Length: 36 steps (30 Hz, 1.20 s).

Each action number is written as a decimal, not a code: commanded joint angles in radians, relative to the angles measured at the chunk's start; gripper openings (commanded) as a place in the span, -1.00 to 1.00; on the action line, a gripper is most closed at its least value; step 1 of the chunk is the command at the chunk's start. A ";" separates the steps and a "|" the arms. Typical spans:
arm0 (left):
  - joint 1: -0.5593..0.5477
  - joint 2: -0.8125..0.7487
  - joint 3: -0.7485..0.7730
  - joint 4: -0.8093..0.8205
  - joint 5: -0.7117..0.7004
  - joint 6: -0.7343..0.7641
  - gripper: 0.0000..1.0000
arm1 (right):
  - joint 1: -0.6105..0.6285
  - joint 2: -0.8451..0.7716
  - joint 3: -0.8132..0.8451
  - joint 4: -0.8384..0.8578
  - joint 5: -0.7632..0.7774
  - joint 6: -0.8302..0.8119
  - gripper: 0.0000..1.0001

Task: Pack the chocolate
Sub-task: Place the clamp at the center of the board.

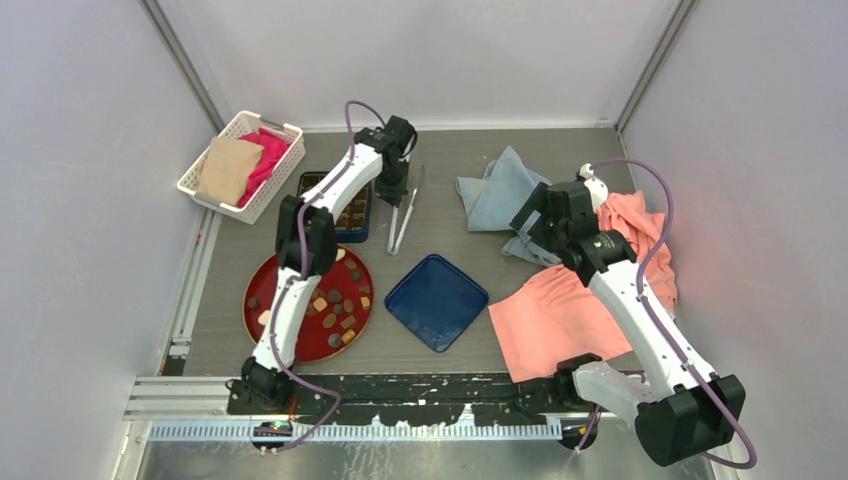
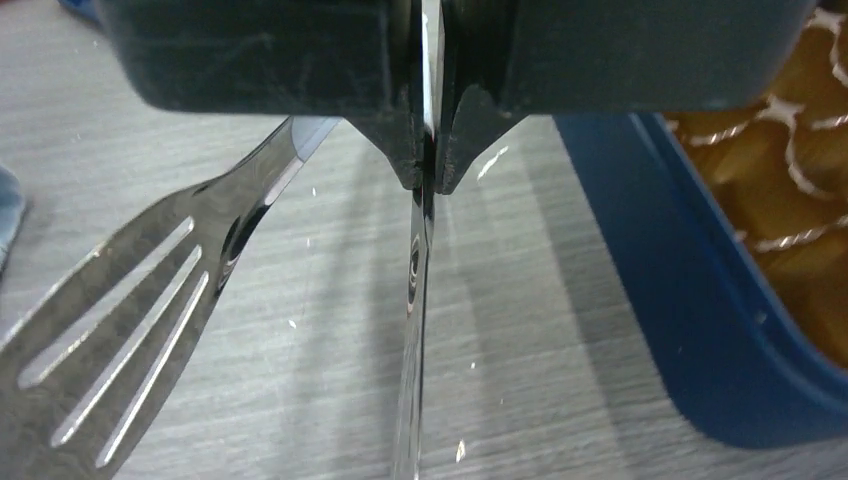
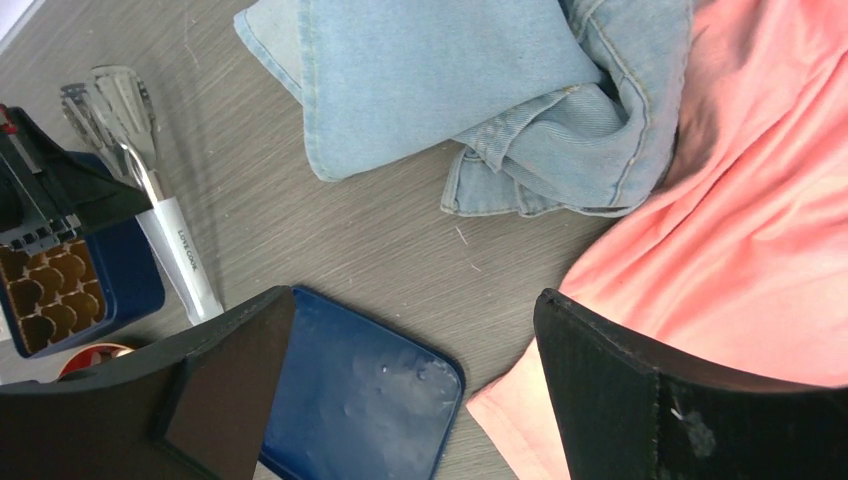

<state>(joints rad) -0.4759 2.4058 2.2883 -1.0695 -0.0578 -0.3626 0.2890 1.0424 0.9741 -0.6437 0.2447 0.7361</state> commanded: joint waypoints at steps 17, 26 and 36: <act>-0.049 -0.310 -0.388 0.425 -0.039 0.054 0.53 | 0.004 0.025 0.025 0.025 0.007 0.005 0.90; -0.084 -0.393 -0.711 0.743 -0.066 0.055 0.55 | 0.007 0.038 0.026 0.035 -0.010 0.001 0.90; -0.084 -0.277 -0.635 0.665 -0.157 -0.014 0.53 | 0.007 0.026 0.018 0.028 0.002 -0.009 0.90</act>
<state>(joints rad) -0.5629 2.0892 1.5921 -0.4339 -0.1711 -0.3416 0.2920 1.0828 0.9741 -0.6518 0.2371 0.7364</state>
